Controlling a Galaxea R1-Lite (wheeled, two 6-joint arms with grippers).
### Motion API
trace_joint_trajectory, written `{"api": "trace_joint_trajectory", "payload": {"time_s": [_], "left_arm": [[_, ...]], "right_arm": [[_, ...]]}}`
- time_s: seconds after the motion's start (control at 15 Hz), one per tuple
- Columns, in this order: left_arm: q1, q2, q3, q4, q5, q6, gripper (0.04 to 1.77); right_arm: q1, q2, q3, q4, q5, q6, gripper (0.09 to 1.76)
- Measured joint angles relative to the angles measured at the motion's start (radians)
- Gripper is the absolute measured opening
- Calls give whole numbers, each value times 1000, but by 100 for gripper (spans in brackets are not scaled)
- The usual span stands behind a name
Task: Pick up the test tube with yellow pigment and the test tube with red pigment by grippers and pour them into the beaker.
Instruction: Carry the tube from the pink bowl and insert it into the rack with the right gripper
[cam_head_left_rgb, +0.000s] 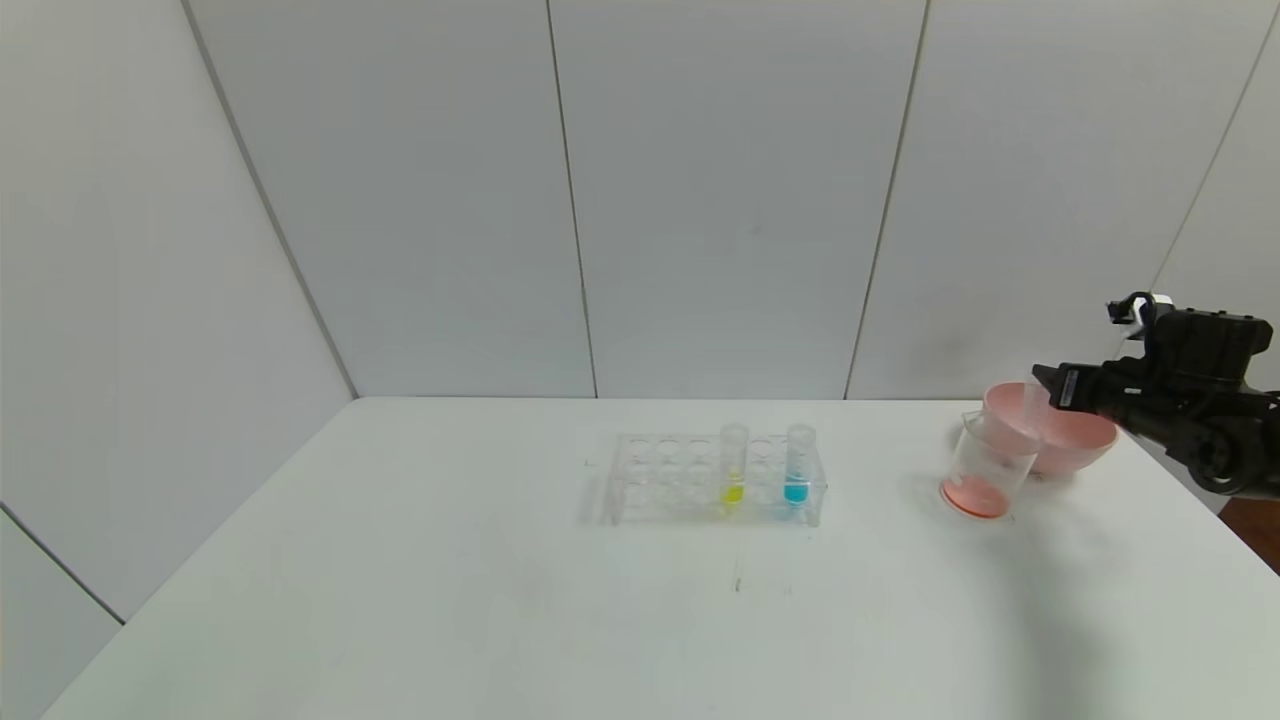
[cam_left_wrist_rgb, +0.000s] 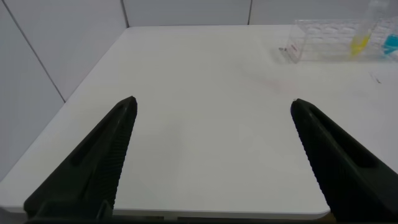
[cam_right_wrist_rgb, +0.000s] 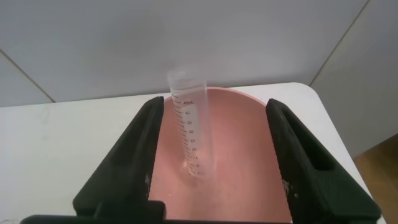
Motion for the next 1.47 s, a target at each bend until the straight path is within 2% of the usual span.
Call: {"api": "trace_joint_trajectory", "payload": {"time_s": [0.2, 0.47, 0.67, 0.87, 1.07, 1.2, 1.47], "left_arm": [[0, 0, 0, 0, 0, 0, 176], [0, 0, 0, 0, 0, 0, 176], [0, 0, 0, 0, 0, 0, 176], [0, 0, 0, 0, 0, 0, 176], [0, 0, 0, 0, 0, 0, 176], [0, 0, 0, 0, 0, 0, 176], [0, 0, 0, 0, 0, 0, 176]], "right_arm": [[0, -13, -17, 8, 1, -2, 136], [2, -87, -45, 53, 12, 2, 149], [11, -186, -82, 163, 9, 37, 156], [69, -307, -147, 320, 10, 121, 161], [201, -441, -155, 480, 6, 221, 164], [309, -529, -92, 519, -8, 273, 166], [573, -644, 130, 470, -222, 287, 168]]}}
